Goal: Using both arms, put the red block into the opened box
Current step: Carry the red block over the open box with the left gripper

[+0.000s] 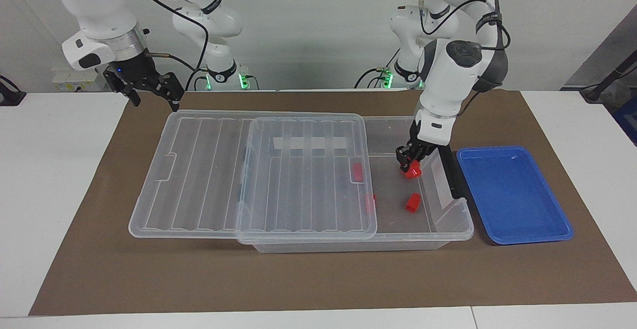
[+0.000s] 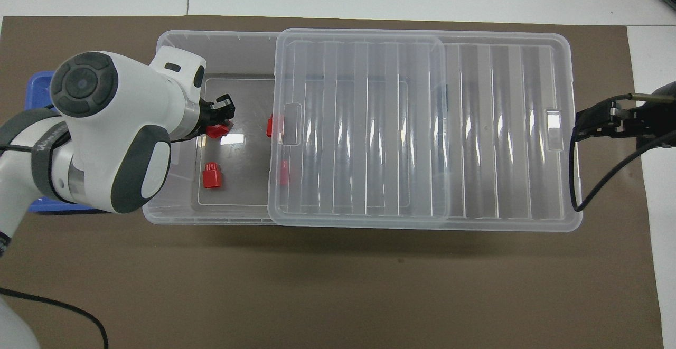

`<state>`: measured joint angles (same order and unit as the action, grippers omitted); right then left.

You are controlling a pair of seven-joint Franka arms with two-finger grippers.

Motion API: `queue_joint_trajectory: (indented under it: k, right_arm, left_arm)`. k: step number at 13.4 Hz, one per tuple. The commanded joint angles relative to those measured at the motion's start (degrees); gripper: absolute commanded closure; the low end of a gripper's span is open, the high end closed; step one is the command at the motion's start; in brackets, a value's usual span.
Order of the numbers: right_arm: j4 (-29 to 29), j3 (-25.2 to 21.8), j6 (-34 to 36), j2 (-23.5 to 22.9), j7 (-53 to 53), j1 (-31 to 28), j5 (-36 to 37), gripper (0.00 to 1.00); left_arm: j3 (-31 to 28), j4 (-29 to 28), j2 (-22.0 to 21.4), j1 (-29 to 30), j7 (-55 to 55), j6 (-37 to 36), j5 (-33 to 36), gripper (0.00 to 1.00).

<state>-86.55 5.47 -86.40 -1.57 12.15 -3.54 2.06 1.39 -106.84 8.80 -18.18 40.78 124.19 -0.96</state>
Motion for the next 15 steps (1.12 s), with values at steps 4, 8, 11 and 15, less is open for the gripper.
queue_joint_trajectory:
  k: [4,8,11,15]
  right_arm:
    - [-2.57,0.15,-1.48,1.66,-1.60,-0.94,-1.27,0.00]
    - [-4.33,0.15,-3.86,2.36,-1.52,-0.94,-1.27,0.01]
    - [-4.51,0.15,-4.12,2.36,-1.43,-1.03,-1.27,0.36]
    - [-5.65,0.15,-7.02,2.10,-1.52,-2.17,-1.27,1.00]
  left_arm:
    - [-0.95,-5.66,3.42,-4.05,1.23,6.59,4.91,1.00]
    - [-0.95,-11.10,6.57,-4.58,1.05,14.41,6.92,1.00]
    - [-1.04,-11.55,6.93,-4.67,1.05,15.12,7.29,1.00]
    - [-1.04,-11.55,6.94,-4.67,1.23,15.29,7.29,1.00]
